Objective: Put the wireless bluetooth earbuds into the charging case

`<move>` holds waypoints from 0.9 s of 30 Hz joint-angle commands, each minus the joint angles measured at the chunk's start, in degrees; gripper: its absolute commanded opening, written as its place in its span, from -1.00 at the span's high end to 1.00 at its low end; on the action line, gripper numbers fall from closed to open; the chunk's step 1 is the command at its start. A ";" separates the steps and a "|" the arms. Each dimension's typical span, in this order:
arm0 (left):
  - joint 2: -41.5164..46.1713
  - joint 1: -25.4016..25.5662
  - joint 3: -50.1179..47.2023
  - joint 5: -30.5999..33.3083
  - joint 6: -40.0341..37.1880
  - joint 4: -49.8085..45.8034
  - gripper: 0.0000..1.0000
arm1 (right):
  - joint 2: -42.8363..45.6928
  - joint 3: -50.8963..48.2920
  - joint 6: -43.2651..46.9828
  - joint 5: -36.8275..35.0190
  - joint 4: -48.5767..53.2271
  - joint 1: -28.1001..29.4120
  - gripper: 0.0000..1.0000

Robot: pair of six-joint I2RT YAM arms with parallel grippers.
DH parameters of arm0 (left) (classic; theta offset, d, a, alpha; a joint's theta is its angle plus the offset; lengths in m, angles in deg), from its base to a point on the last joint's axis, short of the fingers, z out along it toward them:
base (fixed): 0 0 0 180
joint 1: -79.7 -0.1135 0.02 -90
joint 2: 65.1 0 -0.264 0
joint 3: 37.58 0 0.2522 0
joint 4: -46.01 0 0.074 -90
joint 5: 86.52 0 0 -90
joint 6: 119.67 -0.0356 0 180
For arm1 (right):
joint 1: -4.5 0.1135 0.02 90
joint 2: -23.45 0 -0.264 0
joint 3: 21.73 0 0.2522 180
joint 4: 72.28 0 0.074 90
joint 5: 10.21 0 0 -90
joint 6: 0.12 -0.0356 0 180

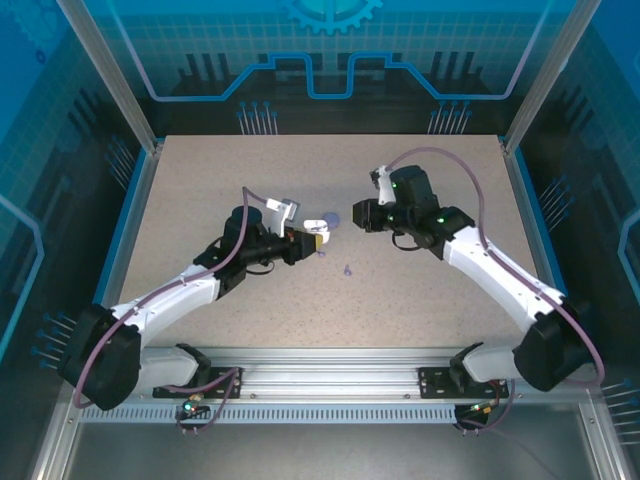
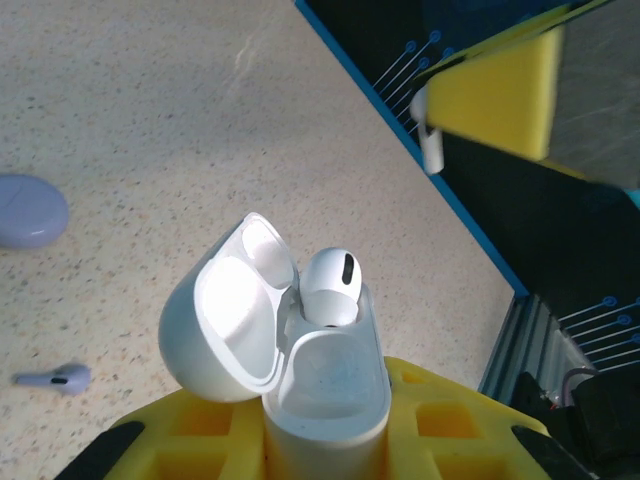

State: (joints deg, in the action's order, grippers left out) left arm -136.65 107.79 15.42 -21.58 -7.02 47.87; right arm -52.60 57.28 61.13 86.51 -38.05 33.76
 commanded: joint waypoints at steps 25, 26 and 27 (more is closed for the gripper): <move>2.11 7.38 8.64 1.46 -7.85 13.93 0.93 | 11.46 7.23 4.38 -7.65 -13.63 13.83 0.51; 2.21 7.40 8.91 1.44 -8.18 13.85 0.92 | 11.29 7.41 4.78 -7.61 -13.69 14.13 0.50; 2.37 7.34 9.23 1.37 -8.34 13.83 0.93 | 11.20 7.58 5.12 -7.63 -13.65 14.48 0.51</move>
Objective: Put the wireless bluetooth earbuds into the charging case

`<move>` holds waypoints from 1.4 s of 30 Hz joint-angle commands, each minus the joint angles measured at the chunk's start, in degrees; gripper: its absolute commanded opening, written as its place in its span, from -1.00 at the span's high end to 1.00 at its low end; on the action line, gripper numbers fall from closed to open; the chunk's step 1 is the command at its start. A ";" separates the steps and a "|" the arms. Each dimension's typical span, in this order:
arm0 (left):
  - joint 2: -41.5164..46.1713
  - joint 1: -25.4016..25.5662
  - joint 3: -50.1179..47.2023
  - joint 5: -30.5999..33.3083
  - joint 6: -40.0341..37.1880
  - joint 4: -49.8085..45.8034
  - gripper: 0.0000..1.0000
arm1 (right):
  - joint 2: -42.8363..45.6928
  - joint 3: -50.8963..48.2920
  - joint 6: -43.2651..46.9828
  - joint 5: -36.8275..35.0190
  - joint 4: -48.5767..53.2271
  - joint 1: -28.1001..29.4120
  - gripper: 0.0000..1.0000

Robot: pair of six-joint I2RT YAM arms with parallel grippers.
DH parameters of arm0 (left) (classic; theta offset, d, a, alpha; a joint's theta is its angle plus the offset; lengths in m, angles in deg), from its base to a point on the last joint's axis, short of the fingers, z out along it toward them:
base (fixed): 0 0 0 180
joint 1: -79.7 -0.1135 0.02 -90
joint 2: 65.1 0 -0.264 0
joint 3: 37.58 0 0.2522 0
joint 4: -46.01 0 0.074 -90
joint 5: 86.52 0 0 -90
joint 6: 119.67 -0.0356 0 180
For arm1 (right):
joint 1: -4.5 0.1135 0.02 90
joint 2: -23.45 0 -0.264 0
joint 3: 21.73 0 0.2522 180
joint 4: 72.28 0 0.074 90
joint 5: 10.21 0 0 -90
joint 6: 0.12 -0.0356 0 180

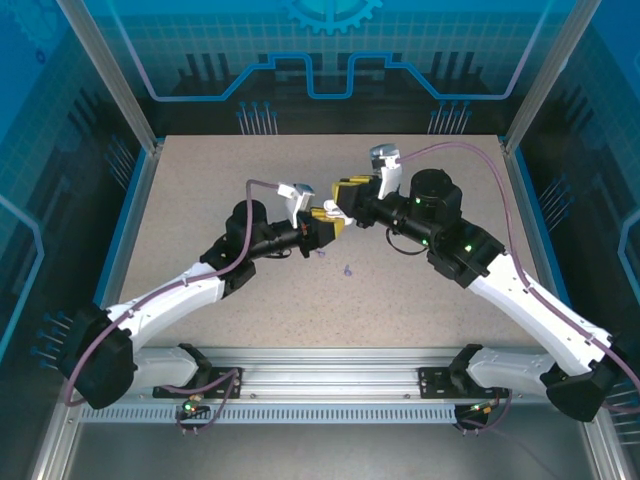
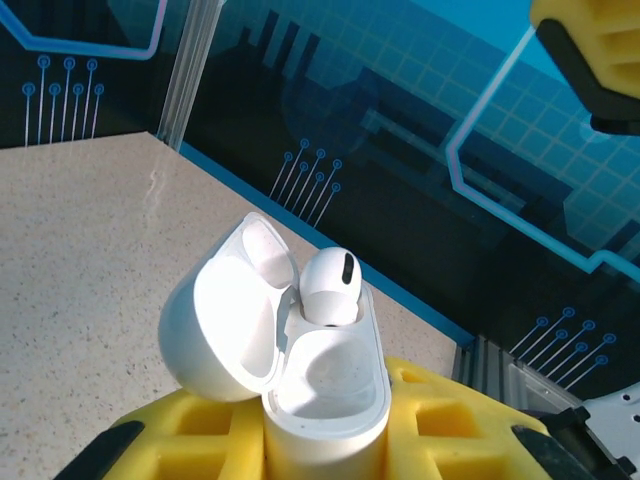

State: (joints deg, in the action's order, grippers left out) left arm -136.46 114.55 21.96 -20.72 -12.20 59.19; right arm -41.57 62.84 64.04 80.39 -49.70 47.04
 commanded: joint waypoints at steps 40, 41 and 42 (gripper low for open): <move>5.32 1.53 6.96 2.50 -5.87 0.54 0.92 | -1.41 2.67 4.88 -0.40 -0.48 3.09 0.50; 5.30 1.53 6.96 2.50 -5.79 0.57 0.92 | -1.35 2.84 5.16 -0.35 -0.23 3.08 0.50; 5.26 1.53 7.03 2.51 -5.70 0.45 0.92 | -1.34 3.08 5.49 -0.11 0.10 3.10 0.50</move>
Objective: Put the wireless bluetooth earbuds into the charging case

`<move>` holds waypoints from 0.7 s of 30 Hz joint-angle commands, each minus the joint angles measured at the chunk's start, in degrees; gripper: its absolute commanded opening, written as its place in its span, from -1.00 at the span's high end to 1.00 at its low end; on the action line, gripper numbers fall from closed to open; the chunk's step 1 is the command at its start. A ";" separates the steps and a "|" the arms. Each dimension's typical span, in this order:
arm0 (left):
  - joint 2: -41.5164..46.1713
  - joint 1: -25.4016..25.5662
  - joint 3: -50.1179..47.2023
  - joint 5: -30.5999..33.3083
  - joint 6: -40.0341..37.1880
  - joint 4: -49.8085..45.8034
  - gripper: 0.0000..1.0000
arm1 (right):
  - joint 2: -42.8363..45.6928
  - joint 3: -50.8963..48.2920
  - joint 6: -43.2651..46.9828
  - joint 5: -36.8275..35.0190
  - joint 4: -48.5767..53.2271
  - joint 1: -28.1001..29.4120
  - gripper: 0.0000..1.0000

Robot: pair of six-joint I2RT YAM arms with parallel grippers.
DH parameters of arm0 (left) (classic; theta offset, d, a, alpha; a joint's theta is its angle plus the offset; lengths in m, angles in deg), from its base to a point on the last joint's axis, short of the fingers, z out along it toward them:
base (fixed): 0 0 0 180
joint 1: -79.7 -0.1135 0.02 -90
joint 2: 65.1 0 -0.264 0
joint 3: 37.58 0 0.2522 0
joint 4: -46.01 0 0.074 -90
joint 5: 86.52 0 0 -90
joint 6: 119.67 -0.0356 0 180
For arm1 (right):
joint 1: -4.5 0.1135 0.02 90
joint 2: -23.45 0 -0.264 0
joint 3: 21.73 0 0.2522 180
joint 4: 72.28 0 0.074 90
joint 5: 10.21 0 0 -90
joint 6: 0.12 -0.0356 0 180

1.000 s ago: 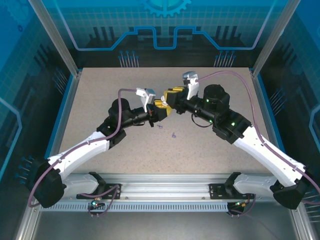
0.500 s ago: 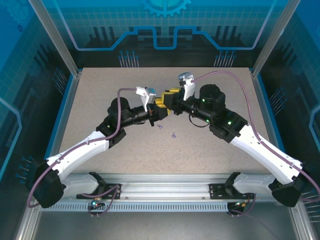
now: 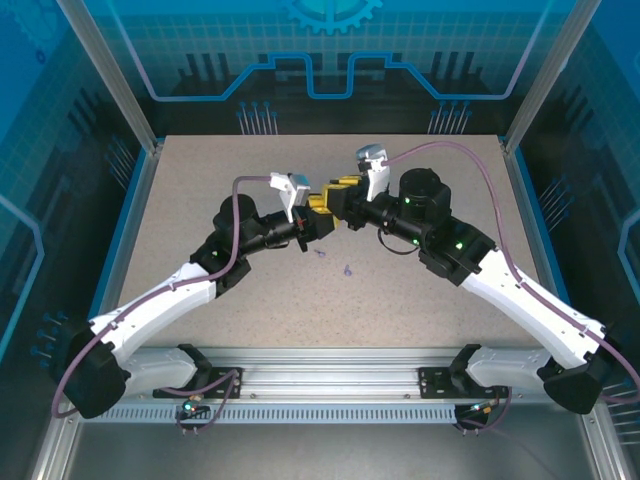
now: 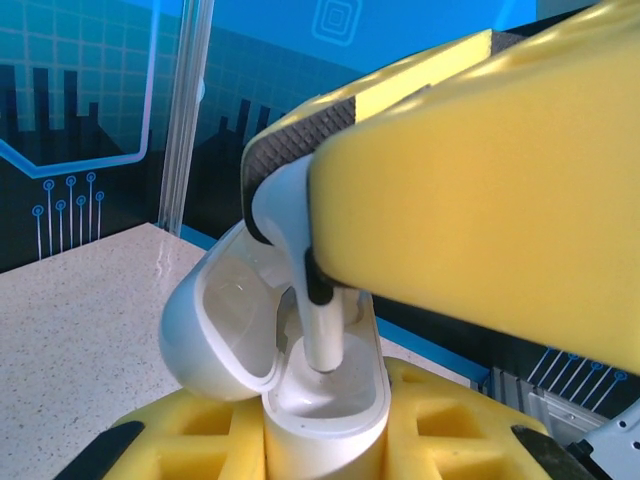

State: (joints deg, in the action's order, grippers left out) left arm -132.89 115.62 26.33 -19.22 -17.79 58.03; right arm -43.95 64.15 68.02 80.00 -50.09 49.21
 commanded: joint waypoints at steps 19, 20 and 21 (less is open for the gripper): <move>2.03 0.46 3.90 0.90 -0.10 0.24 0.92 | -0.09 3.27 3.20 0.82 3.61 1.66 0.43; 2.04 0.46 3.90 0.98 -0.10 0.24 0.92 | -0.02 3.29 3.28 0.66 3.62 1.65 0.42; 1.98 0.46 3.91 0.99 -0.14 0.15 0.92 | -0.02 3.29 3.35 0.54 3.70 1.64 0.42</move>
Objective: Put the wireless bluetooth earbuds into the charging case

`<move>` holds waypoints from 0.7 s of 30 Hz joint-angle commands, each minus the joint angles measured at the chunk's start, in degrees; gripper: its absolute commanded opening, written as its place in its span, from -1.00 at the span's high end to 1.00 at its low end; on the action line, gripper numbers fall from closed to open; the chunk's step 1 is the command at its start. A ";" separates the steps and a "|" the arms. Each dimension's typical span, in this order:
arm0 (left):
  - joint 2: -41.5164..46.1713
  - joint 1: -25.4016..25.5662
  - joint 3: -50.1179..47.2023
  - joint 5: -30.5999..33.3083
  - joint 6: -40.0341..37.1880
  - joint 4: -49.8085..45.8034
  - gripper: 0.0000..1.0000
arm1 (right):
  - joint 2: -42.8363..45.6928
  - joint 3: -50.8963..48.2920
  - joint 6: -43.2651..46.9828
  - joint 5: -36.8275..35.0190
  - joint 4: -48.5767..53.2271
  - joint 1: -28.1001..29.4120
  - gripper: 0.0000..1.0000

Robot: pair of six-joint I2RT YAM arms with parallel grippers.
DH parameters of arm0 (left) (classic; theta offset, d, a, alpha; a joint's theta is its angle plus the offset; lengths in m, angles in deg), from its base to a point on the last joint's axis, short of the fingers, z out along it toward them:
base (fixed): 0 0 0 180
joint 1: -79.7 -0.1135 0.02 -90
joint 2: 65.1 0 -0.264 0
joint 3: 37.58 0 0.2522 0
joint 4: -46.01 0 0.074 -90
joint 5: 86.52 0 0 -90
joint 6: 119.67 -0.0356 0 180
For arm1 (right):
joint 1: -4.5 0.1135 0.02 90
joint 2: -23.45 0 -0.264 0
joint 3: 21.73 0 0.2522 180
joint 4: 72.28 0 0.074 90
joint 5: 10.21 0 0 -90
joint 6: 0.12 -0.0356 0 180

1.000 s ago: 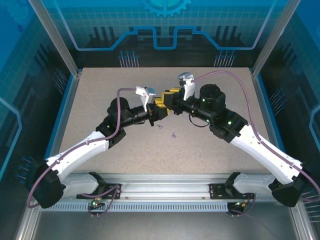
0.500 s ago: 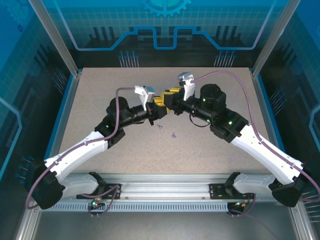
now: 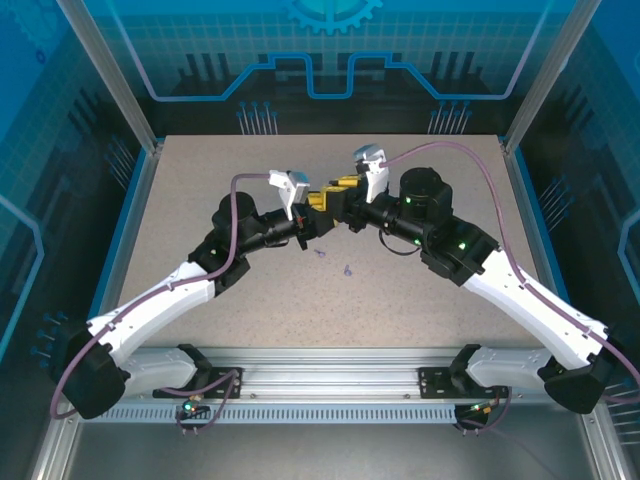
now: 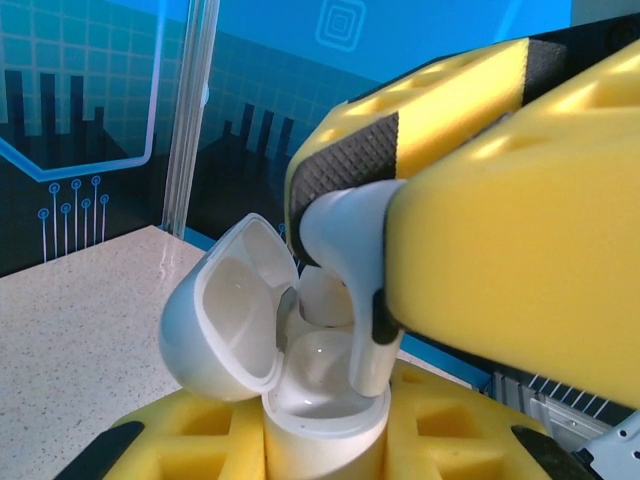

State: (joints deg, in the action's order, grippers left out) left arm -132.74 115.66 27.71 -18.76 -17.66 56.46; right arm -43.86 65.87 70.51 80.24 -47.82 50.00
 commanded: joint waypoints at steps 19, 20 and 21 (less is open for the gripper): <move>1.91 0.42 3.36 -0.54 -1.69 -0.66 0.92 | -0.13 2.38 1.87 -1.76 2.92 0.91 0.21; 1.90 0.38 3.47 -0.89 -2.04 -1.35 0.92 | -0.02 2.53 2.17 -1.83 2.99 0.83 0.19; 1.76 0.35 3.54 -1.44 -2.68 -2.17 0.92 | 0.07 2.98 2.43 -1.85 3.22 0.90 0.17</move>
State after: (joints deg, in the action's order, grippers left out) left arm -132.43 115.66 28.45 -18.82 -18.08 54.53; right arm -43.86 66.64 71.82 79.71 -45.94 50.00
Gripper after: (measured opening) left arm 0.231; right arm 0.407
